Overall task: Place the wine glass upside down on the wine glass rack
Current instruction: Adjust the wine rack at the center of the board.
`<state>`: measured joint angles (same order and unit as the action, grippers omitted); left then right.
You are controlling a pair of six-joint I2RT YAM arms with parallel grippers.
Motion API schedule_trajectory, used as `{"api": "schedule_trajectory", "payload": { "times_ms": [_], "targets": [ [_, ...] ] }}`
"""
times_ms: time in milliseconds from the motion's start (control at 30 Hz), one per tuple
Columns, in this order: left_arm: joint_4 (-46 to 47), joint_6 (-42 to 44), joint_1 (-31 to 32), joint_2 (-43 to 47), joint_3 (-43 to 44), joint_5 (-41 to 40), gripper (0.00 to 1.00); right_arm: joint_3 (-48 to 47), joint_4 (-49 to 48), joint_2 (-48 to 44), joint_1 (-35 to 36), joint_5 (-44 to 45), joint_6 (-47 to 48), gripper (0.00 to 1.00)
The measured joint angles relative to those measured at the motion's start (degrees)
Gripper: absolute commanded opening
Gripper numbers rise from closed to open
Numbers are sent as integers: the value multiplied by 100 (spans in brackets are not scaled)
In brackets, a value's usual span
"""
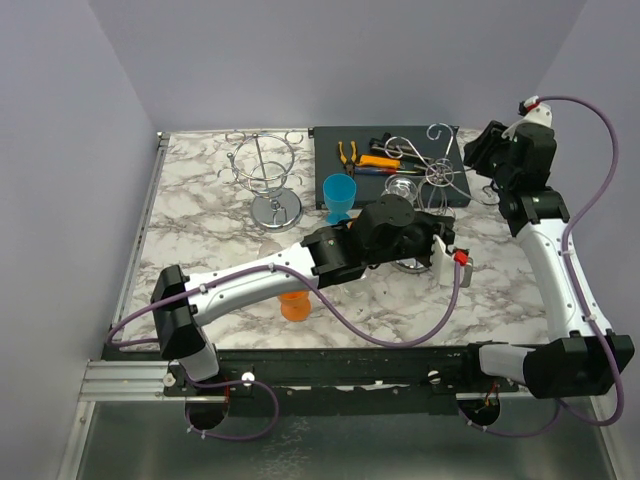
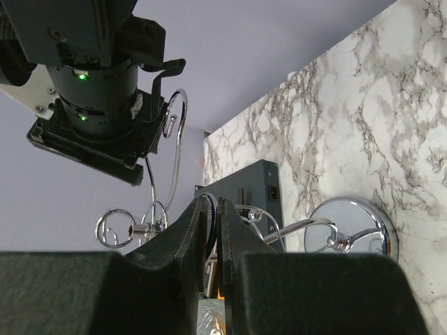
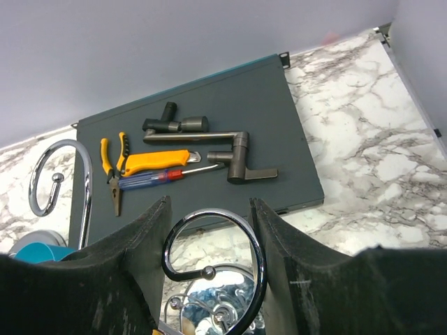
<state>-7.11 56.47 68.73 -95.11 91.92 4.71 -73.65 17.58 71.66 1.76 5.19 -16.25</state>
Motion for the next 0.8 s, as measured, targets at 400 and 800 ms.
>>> {"api": "schedule_trajectory", "payload": {
  "times_ms": [400,800],
  "targets": [
    [11,13,-225,133,-109,28,14,378,-125,-345,0,769,-122,31],
    [-9,4,-457,295,-297,15,38,476,-81,-538,-11,1119,-251,43]
  ]
}}
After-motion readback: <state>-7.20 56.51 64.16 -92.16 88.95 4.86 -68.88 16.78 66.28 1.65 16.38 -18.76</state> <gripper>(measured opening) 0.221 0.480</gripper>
